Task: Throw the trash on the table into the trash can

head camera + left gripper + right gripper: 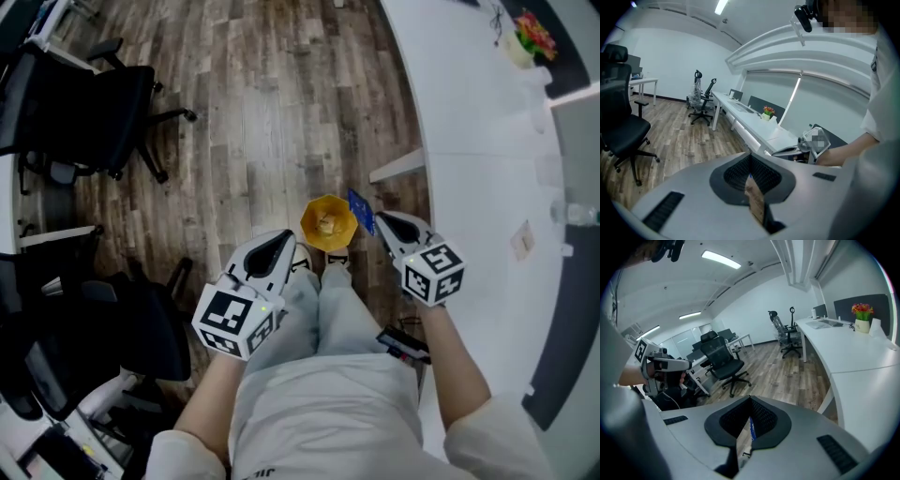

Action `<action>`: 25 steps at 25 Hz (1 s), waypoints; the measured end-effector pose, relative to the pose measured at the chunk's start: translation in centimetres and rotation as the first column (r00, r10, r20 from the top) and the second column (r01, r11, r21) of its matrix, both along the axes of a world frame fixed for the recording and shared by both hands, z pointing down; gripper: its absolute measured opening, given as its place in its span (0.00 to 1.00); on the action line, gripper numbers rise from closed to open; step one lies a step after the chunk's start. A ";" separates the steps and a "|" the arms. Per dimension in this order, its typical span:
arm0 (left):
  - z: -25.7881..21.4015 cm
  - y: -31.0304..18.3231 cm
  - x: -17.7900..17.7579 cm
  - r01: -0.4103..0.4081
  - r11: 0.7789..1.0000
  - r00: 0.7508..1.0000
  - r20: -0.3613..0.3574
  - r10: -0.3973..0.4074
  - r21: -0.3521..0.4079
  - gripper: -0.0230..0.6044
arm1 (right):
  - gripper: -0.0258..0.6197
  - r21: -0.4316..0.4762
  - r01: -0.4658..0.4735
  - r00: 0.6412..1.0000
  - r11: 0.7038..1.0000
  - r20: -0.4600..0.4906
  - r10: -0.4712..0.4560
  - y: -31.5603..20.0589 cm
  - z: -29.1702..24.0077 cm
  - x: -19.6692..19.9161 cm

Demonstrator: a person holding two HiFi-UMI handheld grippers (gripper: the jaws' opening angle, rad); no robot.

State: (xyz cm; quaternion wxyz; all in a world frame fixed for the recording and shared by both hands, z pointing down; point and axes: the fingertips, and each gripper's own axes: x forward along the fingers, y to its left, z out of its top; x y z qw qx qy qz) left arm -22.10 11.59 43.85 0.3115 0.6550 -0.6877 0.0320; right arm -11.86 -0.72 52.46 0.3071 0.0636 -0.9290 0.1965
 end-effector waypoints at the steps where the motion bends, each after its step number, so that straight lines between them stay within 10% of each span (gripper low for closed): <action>1: 0.6 -0.2 0.1 0.002 1.000 1.000 -0.006 -0.002 -0.008 0.04 | 0.09 -0.010 0.010 1.000 1.000 -0.009 -0.010 0.1 1.0 -0.1; 25: 21.8 -0.2 -1.6 0.093 0.987 0.988 -0.109 -0.108 -0.130 0.04 | 0.09 -0.098 0.127 0.975 0.987 -0.171 -0.142 4.2 26.3 -2.9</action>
